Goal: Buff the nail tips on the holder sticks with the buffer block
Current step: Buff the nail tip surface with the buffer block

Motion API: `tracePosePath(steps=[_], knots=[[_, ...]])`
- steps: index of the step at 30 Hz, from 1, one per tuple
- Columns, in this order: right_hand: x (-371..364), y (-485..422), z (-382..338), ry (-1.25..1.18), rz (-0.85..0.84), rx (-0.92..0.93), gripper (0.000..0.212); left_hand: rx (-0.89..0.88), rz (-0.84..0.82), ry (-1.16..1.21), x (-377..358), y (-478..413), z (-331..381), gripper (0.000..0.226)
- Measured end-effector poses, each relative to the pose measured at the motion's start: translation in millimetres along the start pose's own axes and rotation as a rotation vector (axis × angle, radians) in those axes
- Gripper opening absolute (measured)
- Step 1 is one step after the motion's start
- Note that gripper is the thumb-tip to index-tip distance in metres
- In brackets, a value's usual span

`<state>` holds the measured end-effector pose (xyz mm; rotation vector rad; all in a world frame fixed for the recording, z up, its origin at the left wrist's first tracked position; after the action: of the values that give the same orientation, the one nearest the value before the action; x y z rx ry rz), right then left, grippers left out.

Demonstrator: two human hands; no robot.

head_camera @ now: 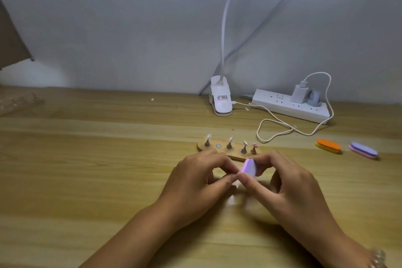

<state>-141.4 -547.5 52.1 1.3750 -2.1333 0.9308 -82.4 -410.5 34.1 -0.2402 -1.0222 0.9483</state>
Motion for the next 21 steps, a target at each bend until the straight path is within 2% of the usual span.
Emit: tracePosePath(steps=[3, 8, 12, 16, 21], knots=[[-7, 5, -13, 0.034, -0.026, 0.082, 0.037, -0.001, -0.024, 0.025, -2, 1, 0, 0.011], [1, -1, 1, -0.022, 0.008, -0.004, 0.039, 0.019, -0.025, 0.009, -3, 1, -2, 0.011], [-10, 5, -11, 0.063, -0.039, 0.083, 0.038, 0.026, -0.045, 0.005, -4, 2, -3, 0.018], [-1, 0, 0, -0.003, -0.016, -0.003, 0.038, 0.016, -0.052, -0.015, -4, 1, 0, 0.019], [-11, 7, -15, 0.059, -0.063, 0.090, 0.040, -0.004, -0.091, -0.019, -7, 1, 1, 0.029]])
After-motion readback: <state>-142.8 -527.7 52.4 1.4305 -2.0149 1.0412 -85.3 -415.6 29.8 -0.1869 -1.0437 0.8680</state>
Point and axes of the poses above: each hand's wrist, its own y-axis away from the middle knuckle, its own x-axis out of the back of the hand, z = x × y, the point moved 10 cm from there along -y, towards the middle knuckle, and after that the axes turned 14 degrees about -x, right-handed, at the moved point
